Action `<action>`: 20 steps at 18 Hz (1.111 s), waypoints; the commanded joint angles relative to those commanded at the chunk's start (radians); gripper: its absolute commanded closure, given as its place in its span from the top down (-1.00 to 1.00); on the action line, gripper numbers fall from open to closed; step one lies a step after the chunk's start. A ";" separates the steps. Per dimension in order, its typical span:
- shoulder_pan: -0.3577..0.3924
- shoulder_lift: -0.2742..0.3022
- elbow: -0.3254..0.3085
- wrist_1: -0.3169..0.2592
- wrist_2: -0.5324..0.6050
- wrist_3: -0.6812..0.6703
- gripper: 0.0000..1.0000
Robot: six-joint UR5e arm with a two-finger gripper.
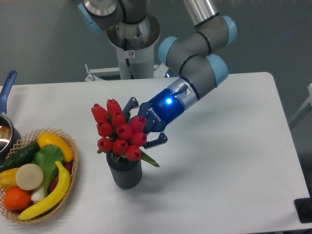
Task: Insert the flowers into the vase
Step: 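Push the tulips further down into the vase, adjusting the bunch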
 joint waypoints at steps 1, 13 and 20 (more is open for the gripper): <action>0.000 0.002 -0.005 0.000 0.000 0.002 -0.03; 0.006 -0.012 -0.015 0.000 0.009 0.015 -0.03; 0.006 -0.023 -0.025 0.000 0.009 0.032 -0.03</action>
